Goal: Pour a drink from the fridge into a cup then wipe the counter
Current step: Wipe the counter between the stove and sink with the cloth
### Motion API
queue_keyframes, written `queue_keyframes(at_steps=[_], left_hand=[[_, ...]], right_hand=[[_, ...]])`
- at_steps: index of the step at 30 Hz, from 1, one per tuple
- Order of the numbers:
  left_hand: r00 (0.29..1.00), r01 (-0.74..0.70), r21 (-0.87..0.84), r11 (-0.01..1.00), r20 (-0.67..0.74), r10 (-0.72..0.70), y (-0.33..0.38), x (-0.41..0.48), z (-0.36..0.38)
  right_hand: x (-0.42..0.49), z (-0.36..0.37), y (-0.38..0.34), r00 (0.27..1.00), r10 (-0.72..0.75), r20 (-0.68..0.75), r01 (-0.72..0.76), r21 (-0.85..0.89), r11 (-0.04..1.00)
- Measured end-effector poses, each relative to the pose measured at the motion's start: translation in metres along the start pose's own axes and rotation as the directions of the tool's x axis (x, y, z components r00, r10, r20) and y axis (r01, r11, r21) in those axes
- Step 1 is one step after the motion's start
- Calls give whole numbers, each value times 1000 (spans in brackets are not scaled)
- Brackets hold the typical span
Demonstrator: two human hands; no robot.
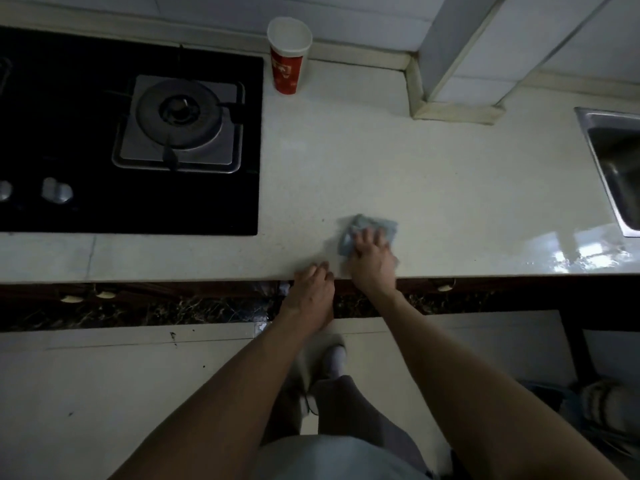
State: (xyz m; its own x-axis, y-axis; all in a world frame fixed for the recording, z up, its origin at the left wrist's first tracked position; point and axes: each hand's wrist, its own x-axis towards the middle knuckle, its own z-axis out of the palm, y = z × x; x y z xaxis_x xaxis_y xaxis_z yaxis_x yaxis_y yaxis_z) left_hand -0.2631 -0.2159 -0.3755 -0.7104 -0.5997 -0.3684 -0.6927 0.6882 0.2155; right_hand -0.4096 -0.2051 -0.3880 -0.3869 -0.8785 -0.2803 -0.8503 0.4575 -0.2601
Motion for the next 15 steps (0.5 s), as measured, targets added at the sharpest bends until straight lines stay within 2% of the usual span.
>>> queue_keyframes(at_steps=[2, 5, 7, 8, 10, 11, 13, 14, 15], left_hand=[[1000, 21, 11, 1000, 20, -22, -2, 1, 0], [998, 59, -138, 989, 35, -55, -2, -8, -5], [998, 58, -183, 981, 5, -58, -1, -15, -3], [999, 38, -142, 989, -21, -42, -1, -17, -6], [992, 90, -103, 991, -75, -98, 3, -14, -3], [997, 73, -56, 996, 2, -73, 6, -10, -5], [986, 157, -118, 981, -33, -162, 13, -1, -13], [990, 143, -164, 976, 10, -144, 16, 5, -18], [992, 108, -124, 986, -54, -115, 18, 13, -19]], right_hand=[[19, 3, -34, 989, -137, 57, 138, -1, 990], [47, 13, -82, 937, -330, 116, 337, -45, 940], [57, 19, -99, 908, -400, 125, 411, -76, 908], [58, 21, -102, 905, -410, 117, 420, -79, 904], [57, 22, -96, 905, -413, 103, 420, -61, 906], [57, 22, -90, 907, -409, 102, 416, -53, 908], [59, 15, -75, 922, -374, 100, 379, -31, 925], [61, 10, -65, 934, -344, 93, 348, -23, 937], [62, 5, -53, 947, -311, 84, 314, -24, 949]])
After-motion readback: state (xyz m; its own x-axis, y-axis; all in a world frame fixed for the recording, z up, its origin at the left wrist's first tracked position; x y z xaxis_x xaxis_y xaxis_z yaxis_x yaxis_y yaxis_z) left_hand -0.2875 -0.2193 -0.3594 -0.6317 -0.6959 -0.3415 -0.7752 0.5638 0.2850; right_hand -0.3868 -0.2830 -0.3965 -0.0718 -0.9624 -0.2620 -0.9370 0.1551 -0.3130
